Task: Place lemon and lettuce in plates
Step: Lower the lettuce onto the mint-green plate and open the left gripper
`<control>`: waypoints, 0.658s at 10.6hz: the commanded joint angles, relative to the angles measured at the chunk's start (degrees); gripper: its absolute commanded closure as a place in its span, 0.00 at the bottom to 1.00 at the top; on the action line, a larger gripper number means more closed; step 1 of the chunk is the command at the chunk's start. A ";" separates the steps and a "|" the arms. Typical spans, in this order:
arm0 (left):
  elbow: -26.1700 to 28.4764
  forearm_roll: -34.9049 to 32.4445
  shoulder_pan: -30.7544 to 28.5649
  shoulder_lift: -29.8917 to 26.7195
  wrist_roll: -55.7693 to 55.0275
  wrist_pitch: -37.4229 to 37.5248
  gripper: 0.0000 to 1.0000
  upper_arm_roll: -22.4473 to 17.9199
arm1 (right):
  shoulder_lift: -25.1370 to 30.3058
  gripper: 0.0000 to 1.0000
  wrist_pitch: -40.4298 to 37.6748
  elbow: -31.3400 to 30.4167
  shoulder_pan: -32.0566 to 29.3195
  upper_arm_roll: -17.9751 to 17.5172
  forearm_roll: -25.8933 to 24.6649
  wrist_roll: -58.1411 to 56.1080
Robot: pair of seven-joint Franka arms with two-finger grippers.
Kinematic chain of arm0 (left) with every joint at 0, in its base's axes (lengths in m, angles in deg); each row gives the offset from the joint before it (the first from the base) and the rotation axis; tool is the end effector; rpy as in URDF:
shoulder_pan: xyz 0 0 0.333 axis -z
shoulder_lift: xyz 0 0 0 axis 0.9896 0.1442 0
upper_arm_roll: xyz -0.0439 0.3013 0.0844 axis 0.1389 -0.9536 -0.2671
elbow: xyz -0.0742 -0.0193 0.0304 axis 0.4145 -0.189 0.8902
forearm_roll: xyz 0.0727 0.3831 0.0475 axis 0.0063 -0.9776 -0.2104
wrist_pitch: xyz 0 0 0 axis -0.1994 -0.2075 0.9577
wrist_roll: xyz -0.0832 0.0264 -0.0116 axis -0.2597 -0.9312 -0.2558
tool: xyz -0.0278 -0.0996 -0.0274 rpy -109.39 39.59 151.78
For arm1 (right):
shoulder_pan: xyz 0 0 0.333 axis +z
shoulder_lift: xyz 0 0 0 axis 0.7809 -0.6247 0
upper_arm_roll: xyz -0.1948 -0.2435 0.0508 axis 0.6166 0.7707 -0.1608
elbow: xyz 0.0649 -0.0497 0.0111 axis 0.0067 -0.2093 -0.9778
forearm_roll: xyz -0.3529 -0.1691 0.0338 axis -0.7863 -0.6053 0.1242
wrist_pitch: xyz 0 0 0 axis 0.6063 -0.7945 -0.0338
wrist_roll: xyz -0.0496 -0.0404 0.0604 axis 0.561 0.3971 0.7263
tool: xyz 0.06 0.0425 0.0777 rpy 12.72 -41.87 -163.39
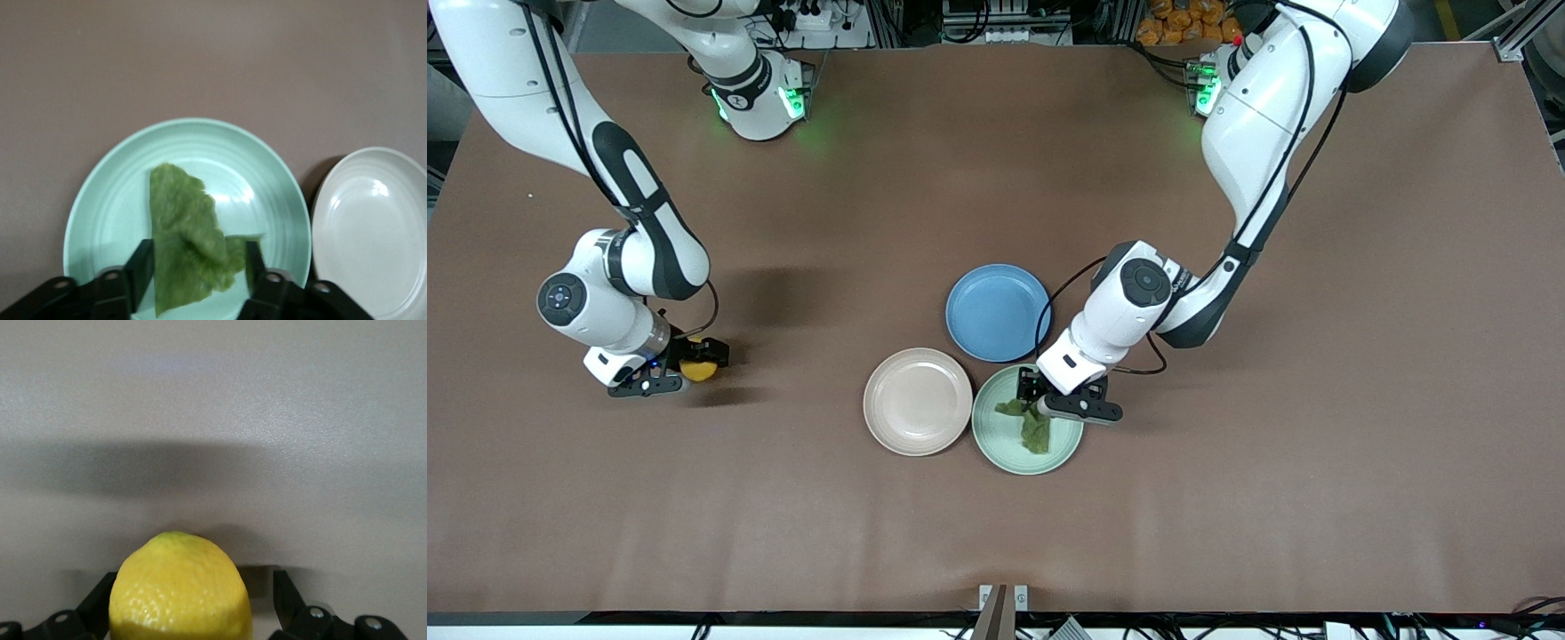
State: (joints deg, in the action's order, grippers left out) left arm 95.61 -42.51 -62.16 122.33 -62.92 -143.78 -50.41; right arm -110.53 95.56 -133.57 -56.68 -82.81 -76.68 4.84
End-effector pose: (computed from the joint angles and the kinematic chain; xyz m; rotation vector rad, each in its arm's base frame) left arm 0.6236 -0.4107 0.2299 2.7428 -0.1049 0.4443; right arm 0.5796 -0.0482 0.1695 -3.1179 -0.1532 0.0028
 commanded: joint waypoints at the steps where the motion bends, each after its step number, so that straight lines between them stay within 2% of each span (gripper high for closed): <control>1: 0.66 0.64 -1.87 -4.39 -0.72 0.34 0.00 -0.47 | -0.01 0.24 0.89 -0.52 -0.73 -0.69 0.88 -1.40; 3: 1.27 0.55 -3.28 -8.51 -0.72 5.05 0.00 -0.47 | -0.01 0.43 0.80 -0.44 -0.55 -0.69 0.97 -1.13; 5: 1.10 0.29 -6.35 -14.74 -0.20 17.59 0.00 -0.55 | 0.07 0.52 0.01 0.00 -0.29 -0.69 0.97 -0.70; 7: 1.02 0.28 -10.91 -20.90 2.07 29.03 0.00 -0.38 | 0.16 0.55 -0.86 1.05 -0.28 -0.69 0.97 -0.69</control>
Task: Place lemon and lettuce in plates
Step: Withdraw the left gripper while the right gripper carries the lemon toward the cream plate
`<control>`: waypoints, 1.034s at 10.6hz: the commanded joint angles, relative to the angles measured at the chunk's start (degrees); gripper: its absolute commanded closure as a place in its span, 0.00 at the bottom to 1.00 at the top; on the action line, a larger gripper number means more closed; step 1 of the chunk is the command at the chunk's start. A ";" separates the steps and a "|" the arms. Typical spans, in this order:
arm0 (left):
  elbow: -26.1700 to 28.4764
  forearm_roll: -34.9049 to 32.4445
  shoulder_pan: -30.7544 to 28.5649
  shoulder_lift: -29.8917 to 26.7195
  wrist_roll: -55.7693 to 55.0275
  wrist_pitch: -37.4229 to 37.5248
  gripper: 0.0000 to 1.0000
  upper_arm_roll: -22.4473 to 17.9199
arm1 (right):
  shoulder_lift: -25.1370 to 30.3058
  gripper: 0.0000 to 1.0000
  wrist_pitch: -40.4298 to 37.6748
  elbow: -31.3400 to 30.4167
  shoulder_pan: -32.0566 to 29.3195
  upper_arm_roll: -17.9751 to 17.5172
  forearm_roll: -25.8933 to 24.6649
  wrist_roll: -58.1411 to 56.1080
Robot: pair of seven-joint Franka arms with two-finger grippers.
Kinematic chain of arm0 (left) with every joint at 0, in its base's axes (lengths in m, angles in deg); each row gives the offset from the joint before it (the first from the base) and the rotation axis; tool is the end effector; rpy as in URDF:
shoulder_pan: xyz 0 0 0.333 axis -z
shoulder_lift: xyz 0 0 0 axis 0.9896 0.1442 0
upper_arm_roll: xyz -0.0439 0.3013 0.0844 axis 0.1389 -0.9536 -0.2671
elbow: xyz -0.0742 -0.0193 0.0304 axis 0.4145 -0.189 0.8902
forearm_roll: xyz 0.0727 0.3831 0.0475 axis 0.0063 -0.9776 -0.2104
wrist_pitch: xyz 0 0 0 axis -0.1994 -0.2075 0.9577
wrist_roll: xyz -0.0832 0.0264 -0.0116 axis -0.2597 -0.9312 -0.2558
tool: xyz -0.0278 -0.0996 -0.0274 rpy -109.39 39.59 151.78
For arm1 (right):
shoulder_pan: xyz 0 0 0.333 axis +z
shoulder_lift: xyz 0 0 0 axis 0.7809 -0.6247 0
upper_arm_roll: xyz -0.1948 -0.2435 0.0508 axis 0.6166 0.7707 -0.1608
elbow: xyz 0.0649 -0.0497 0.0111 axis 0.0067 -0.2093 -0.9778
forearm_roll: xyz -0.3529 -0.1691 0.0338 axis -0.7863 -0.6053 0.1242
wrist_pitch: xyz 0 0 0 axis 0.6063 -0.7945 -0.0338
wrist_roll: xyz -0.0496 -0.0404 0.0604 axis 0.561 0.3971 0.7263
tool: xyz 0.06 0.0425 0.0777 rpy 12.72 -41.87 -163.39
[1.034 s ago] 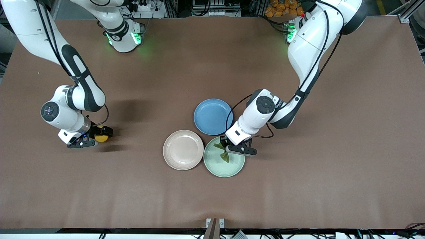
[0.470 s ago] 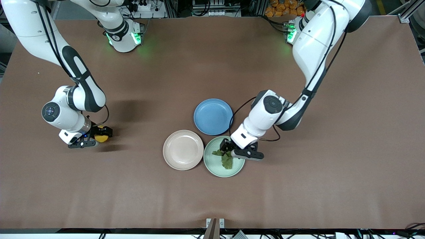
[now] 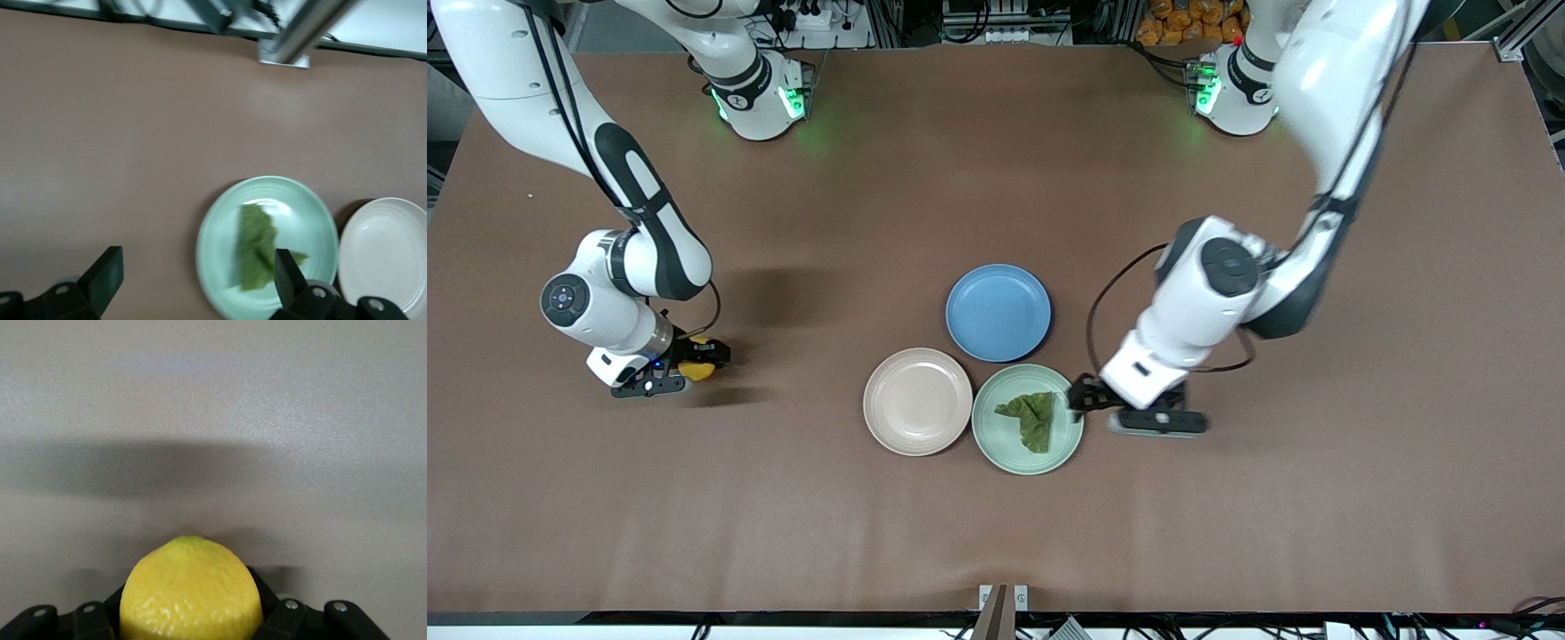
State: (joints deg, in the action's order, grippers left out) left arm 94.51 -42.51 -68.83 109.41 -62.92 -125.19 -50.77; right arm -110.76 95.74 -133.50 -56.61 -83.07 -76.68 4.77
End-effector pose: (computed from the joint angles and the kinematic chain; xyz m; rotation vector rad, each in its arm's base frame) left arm 0.6621 -0.3280 0.3616 2.8687 0.0069 0.4239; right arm 0.5800 -0.0449 0.1679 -3.1153 -0.1629 0.0018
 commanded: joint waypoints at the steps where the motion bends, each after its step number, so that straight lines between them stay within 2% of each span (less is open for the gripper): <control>1: 2.02 0.28 -6.18 -11.14 4.78 16.33 0.00 0.07 | 0.56 0.55 -5.05 3.16 -0.36 -0.43 0.97 -0.62; 3: 1.93 0.29 -9.43 -17.38 5.86 27.68 0.00 -0.02 | 1.09 0.55 -12.97 6.95 0.17 -0.52 0.97 1.82; 5: 1.93 0.28 -11.90 -22.48 7.61 34.81 0.00 -0.02 | 2.14 0.55 -13.17 7.31 2.01 -0.52 1.06 4.20; 8: 2.11 0.46 -14.01 -28.55 11.21 42.38 0.00 0.07 | 2.24 0.55 -13.17 7.66 6.13 -0.61 1.06 10.44; 11: 2.46 1.07 -14.20 -33.39 11.31 46.70 0.00 -0.02 | 2.24 0.54 -13.17 9.33 10.79 -0.61 5.09 12.74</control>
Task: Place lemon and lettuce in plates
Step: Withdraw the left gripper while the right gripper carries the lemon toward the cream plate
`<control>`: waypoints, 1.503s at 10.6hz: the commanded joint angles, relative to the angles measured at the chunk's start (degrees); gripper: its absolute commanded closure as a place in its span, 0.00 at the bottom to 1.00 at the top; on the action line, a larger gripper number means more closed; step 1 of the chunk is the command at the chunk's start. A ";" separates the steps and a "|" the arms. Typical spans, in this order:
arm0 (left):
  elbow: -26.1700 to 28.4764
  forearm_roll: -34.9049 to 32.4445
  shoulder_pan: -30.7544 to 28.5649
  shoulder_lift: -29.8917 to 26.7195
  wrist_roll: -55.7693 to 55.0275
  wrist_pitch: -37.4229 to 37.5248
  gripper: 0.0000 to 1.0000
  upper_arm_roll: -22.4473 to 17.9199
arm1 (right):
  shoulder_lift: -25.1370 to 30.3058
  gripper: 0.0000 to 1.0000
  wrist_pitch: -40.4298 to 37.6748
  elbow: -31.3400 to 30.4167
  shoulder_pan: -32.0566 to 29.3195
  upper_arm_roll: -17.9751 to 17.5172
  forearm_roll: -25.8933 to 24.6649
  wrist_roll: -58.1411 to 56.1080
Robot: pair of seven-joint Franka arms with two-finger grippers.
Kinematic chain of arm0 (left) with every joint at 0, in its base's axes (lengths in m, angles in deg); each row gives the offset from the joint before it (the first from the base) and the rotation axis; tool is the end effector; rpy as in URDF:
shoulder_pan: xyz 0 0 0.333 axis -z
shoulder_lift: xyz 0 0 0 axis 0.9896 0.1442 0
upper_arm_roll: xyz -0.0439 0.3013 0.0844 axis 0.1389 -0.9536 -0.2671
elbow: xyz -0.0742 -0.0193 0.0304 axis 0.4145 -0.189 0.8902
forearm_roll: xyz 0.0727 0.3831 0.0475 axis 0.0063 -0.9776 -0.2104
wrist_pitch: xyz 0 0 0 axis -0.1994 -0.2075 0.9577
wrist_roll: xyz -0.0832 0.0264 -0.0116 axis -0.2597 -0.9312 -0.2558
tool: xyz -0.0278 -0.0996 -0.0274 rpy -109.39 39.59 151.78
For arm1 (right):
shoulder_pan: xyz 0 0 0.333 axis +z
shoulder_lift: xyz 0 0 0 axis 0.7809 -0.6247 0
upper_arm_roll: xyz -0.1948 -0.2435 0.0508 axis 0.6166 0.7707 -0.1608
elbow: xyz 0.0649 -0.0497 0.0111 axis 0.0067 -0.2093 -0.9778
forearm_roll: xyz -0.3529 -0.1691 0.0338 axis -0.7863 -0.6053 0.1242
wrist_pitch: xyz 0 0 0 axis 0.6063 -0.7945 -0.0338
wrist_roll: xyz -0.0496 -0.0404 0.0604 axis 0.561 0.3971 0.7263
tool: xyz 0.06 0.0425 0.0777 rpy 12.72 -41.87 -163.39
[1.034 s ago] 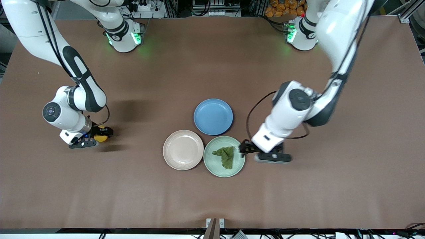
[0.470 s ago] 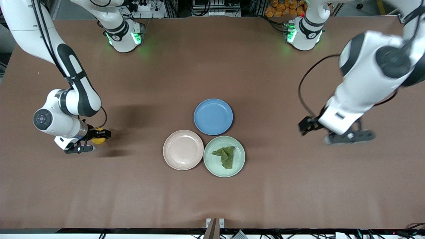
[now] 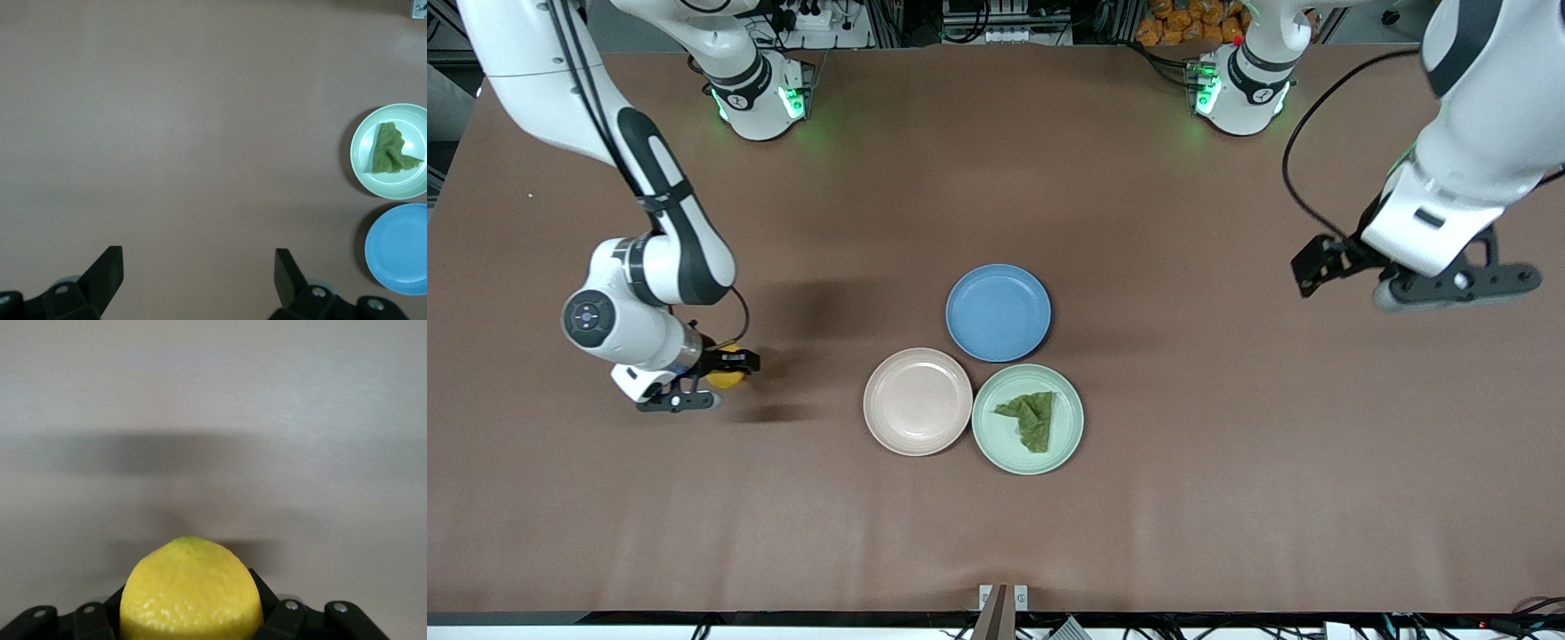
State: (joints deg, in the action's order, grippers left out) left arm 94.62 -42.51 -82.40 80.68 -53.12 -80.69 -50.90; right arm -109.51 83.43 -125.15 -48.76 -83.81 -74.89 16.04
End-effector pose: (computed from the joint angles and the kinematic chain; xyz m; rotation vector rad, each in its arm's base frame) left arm 0.5800 -0.1441 0.6069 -3.0807 -0.0939 -0.1486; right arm 0.6145 0.0452 0.2172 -3.0891 -0.0560 0.0823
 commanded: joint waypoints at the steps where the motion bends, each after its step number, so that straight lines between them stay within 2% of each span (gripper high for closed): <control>1: 2.79 1.25 -1.42 -6.33 1.52 3.60 0.00 0.12 | 0.82 0.54 -0.86 2.03 4.35 0.05 4.88 1.46; 3: 6.38 4.05 -2.91 -9.76 1.61 3.79 0.00 0.12 | 0.12 0.46 -0.34 3.79 5.51 -2.14 6.12 1.37; 5: 9.98 6.61 -4.23 -12.75 2.13 1.60 0.00 0.12 | -1.72 0.46 -0.25 7.03 9.18 -2.33 9.26 1.63; 8: 14.22 7.32 -4.59 -15.93 4.94 -1.57 0.00 -0.06 | -6.03 0.48 0.36 12.31 14.46 -2.24 17.61 1.81; 11: 12.12 6.44 -5.38 -14.88 6.78 -1.58 0.00 -1.11 | -9.80 0.48 1.85 15.56 18.60 -2.06 19.92 1.81; 12: 10.81 6.44 -6.25 -14.61 8.71 -1.49 0.00 -1.72 | -11.04 0.48 4.65 15.66 19.48 -2.06 20.09 1.81; 14: 8.61 6.44 -7.49 -13.13 11.62 -1.49 0.00 -1.73 | -13.15 0.48 9.49 15.84 21.50 -1.98 24.11 1.81; 16: 7.11 6.53 -7.40 -12.50 11.10 -1.40 0.00 -1.73 | -14.21 0.47 10.65 16.01 21.86 -1.98 25.63 1.72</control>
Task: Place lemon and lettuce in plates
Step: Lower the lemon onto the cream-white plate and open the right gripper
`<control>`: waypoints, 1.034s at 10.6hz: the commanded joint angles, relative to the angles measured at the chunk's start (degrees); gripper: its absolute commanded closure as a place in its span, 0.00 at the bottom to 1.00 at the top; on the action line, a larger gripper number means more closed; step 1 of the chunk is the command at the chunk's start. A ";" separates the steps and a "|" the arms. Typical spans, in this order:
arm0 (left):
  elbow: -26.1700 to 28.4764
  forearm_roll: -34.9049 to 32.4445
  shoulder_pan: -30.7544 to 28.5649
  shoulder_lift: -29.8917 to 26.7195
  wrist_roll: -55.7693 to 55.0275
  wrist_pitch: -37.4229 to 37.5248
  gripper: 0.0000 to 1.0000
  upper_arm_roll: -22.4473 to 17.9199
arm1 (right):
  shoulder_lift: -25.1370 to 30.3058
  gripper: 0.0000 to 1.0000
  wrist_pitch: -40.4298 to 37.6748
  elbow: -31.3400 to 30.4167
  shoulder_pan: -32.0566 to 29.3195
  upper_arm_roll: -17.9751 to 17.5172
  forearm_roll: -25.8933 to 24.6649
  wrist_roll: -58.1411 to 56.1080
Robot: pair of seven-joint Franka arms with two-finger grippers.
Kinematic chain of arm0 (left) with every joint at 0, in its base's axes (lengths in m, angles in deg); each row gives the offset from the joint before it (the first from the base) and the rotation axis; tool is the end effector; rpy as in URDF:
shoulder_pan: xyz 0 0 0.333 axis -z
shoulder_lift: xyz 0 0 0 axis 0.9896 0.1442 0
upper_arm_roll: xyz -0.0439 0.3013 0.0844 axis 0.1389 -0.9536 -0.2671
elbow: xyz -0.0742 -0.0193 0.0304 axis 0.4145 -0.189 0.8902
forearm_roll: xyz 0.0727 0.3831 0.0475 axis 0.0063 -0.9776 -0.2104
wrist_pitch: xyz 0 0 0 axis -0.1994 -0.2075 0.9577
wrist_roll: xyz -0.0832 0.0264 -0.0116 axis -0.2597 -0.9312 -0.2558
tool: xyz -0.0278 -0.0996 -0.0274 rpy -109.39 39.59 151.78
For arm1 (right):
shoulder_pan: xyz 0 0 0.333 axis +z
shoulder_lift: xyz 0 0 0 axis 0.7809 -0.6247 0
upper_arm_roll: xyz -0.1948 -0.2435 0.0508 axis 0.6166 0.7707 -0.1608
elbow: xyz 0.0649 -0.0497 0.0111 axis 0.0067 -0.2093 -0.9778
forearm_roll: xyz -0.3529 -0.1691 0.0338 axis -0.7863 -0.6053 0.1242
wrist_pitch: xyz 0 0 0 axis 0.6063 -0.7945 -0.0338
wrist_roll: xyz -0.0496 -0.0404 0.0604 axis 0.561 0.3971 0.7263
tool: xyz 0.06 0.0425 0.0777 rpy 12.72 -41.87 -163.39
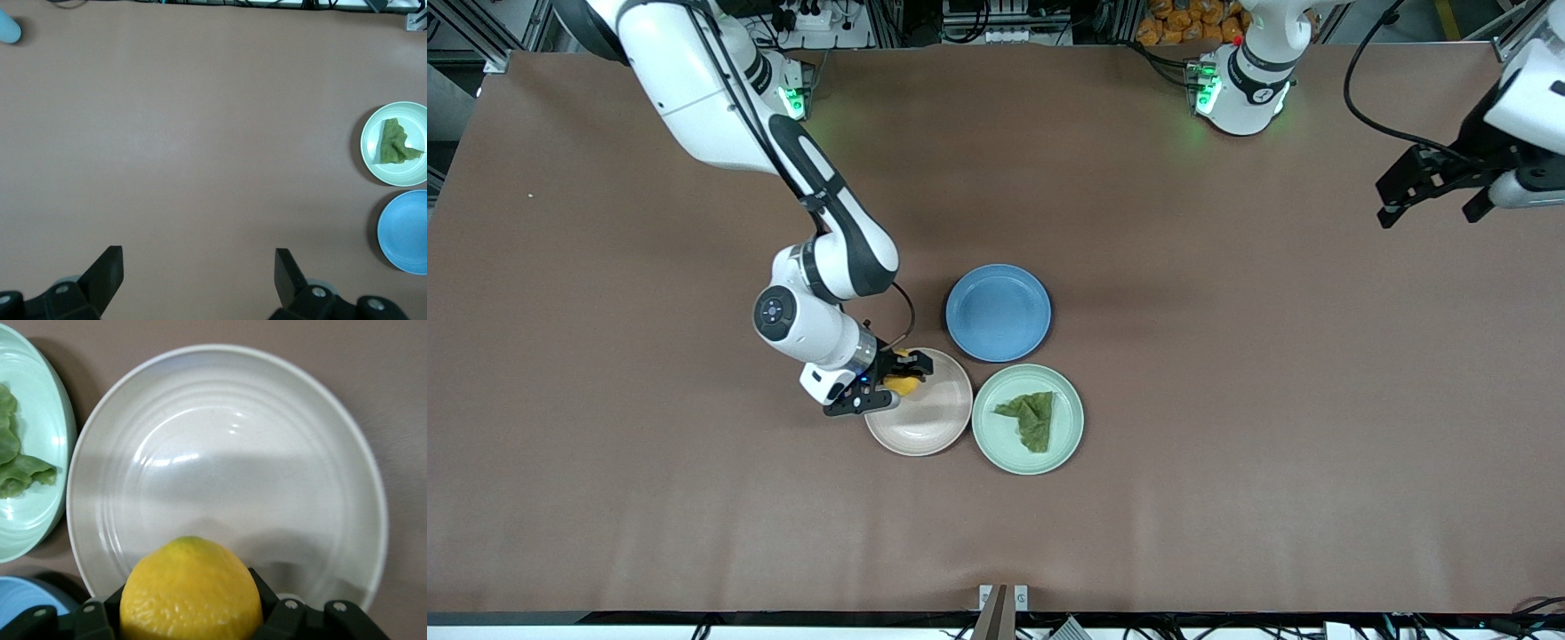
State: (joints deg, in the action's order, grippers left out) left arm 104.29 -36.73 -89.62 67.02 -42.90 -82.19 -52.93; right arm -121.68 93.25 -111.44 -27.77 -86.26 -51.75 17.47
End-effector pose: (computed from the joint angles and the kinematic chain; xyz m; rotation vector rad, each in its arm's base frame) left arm 0.5236 -0.0694 0.6569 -3.1075 -0.0753 -0.2595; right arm 0.6139 0.3079 0.1908 -2.7914 -0.1033 -0.0777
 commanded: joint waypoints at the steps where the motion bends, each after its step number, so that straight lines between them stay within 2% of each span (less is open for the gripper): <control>1: -2.57 0.74 -0.18 1.16 0.88 0.10 0.00 0.30 | -2.31 0.47 0.82 2.57 0.86 0.47 2.50 0.29; 3: -2.57 0.74 -0.09 1.95 0.70 0.10 0.00 0.39 | -2.40 0.42 0.82 2.57 0.86 0.56 2.50 0.29; 5: -2.57 0.91 -0.18 1.78 1.05 0.19 0.00 0.30 | -2.49 0.00 0.82 2.92 0.86 0.56 2.67 0.38; 11: -2.57 1.44 -0.09 1.43 0.97 0.54 0.00 0.73 | -2.31 0.00 0.13 4.06 0.51 0.56 2.85 0.20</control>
State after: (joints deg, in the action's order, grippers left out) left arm 102.70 -36.72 -89.45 68.54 -42.86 -82.20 -52.72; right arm -123.33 94.17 -109.46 -27.25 -85.81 -50.20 17.48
